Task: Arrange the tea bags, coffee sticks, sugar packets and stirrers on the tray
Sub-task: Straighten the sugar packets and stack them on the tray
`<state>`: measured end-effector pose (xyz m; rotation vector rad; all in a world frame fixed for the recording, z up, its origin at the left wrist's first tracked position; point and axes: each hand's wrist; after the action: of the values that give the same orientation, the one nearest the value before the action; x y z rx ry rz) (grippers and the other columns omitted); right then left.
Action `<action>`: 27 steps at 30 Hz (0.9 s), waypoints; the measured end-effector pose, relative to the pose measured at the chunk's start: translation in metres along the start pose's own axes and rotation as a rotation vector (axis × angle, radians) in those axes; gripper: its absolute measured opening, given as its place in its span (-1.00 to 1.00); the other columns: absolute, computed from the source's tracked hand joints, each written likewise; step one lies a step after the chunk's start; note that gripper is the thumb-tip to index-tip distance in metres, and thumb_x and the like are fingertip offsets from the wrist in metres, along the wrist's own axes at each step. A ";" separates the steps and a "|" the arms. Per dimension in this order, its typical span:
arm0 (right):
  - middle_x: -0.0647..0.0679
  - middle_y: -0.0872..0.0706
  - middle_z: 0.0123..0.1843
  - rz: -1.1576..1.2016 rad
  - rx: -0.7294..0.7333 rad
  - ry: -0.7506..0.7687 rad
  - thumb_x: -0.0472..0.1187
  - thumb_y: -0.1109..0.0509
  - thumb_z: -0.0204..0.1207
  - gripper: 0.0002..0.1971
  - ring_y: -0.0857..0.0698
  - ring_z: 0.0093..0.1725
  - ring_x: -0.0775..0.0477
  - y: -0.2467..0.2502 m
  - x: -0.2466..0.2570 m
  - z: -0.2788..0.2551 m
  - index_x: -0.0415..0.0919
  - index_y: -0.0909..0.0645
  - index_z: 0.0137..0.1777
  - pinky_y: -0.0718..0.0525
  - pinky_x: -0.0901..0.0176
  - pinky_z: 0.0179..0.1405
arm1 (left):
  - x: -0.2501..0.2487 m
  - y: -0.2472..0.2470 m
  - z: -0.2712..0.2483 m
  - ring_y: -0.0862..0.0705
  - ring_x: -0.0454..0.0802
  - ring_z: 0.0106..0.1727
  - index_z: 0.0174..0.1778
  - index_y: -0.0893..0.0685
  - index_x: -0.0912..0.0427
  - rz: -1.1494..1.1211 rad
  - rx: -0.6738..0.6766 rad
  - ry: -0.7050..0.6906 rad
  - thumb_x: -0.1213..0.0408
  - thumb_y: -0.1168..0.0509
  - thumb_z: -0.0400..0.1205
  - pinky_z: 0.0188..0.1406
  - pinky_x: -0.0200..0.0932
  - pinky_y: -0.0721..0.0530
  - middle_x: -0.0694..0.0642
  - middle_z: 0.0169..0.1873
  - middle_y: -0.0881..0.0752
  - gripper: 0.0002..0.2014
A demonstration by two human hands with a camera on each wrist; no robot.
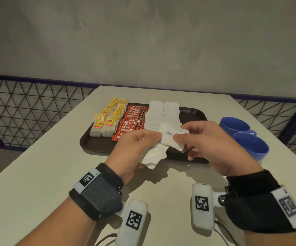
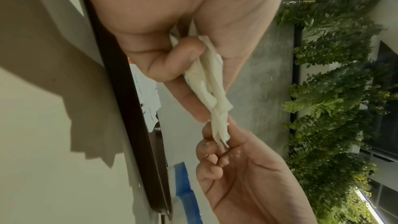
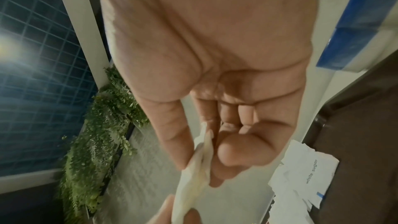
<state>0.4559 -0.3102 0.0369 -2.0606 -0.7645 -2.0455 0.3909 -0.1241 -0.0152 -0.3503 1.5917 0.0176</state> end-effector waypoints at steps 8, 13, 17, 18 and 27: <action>-0.25 -0.86 0.06 0.081 -0.179 -0.025 -0.39 -0.49 0.61 -0.85 -0.77 -0.13 -0.10 0.018 0.021 0.021 -0.29 -0.72 0.14 -0.74 0.10 -0.22 | -0.009 0.010 0.003 -0.74 0.20 -0.04 0.17 -0.80 0.22 -0.124 -0.114 0.106 0.26 -0.41 0.67 -0.73 -0.31 -0.36 0.34 0.09 -0.84 -0.80; -0.23 -0.81 0.09 -0.396 -0.066 -0.160 -0.42 -0.48 0.61 -0.78 -0.81 -0.03 -0.18 0.013 0.036 0.069 -0.25 -0.68 0.21 -0.82 0.11 -0.20 | -0.008 0.016 0.011 -0.81 0.19 -0.06 0.19 -0.78 0.19 -0.246 -0.189 0.168 0.32 -0.36 0.69 -0.73 -0.32 -0.36 0.32 0.14 -0.83 -0.81; -0.31 -0.80 0.10 -0.665 -0.032 -0.254 -0.46 -0.49 0.58 -0.78 -0.82 -0.03 -0.24 0.006 0.019 0.098 -0.29 -0.70 0.19 -0.87 0.06 -0.20 | -0.007 0.019 0.016 -0.79 0.30 0.25 0.14 -0.79 0.16 -0.292 -0.200 0.191 0.33 -0.34 0.70 -0.74 -0.32 -0.37 0.28 0.21 -0.81 -0.83; -0.33 -0.80 0.12 -0.710 -0.031 -0.278 -0.45 -0.49 0.58 -0.77 -0.83 0.02 -0.30 0.005 0.014 0.103 -0.31 -0.70 0.21 -0.88 -0.05 -0.08 | -0.008 0.020 0.015 -0.78 0.31 0.26 0.14 -0.78 0.17 -0.308 -0.200 0.192 0.33 -0.33 0.70 -0.74 -0.32 -0.37 0.27 0.21 -0.81 -0.83; -0.31 -0.79 -0.01 -0.919 -0.045 -0.337 -0.21 -0.60 0.53 -0.72 -0.83 -0.17 -0.27 -0.012 0.003 0.124 -0.35 -0.66 0.11 -0.89 -0.13 -0.05 | -0.012 0.019 0.014 -0.83 0.27 0.10 0.08 -0.78 0.15 -0.353 -0.175 0.187 0.32 -0.33 0.70 -0.69 -0.32 -0.40 0.27 0.11 -0.84 -0.86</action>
<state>0.5615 -0.2450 0.0287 -2.3608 -2.0457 -2.0546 0.4005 -0.1006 -0.0083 -0.7851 1.6962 -0.1520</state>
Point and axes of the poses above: each hand's wrist, its own z-axis towards the middle knuckle, its own y-axis out of the back of the hand, x = y × z
